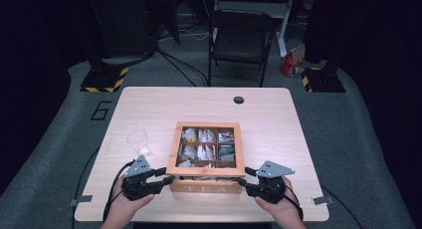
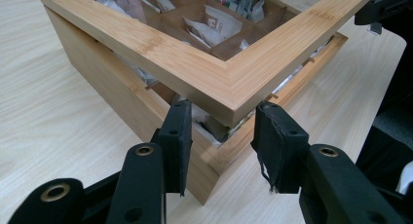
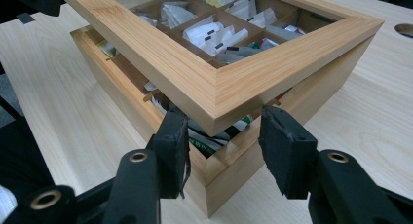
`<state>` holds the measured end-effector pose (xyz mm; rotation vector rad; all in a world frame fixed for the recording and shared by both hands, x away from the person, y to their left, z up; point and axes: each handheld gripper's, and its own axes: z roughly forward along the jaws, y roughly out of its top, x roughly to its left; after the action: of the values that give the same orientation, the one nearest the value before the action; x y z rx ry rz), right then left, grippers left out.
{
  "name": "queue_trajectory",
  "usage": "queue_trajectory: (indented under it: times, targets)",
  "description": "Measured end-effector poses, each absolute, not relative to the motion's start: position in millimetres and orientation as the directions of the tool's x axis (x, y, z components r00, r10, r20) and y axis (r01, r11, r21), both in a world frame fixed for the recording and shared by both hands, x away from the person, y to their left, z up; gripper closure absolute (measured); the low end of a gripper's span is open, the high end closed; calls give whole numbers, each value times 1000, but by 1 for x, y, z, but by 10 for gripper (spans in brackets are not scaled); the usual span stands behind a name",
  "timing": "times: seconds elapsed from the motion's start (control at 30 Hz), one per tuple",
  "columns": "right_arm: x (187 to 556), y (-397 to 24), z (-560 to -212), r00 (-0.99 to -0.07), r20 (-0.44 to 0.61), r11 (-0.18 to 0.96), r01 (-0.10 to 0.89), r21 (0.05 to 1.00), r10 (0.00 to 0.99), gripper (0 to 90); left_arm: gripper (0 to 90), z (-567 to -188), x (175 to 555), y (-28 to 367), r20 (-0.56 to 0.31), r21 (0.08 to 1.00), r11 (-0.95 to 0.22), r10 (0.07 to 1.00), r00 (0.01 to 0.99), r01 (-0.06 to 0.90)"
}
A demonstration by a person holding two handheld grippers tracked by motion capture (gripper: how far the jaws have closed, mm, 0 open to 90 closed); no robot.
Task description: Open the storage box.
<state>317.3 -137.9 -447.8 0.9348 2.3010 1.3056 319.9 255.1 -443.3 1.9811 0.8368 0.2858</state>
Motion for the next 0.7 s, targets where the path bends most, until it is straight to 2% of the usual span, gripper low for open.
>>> queue_trajectory:
  times: [0.17, 0.7]
  targets:
    - [319, -138, -440, -725, 19, 354, 359, 864, 689, 529, 549, -436, 320, 255, -107, 845, -328, 670, 735, 422]
    - [325, -138, -425, -729, 10, 345, 336, 877, 685, 497, 541, -418, 324, 255, -60, 865, -337, 666, 743, 372]
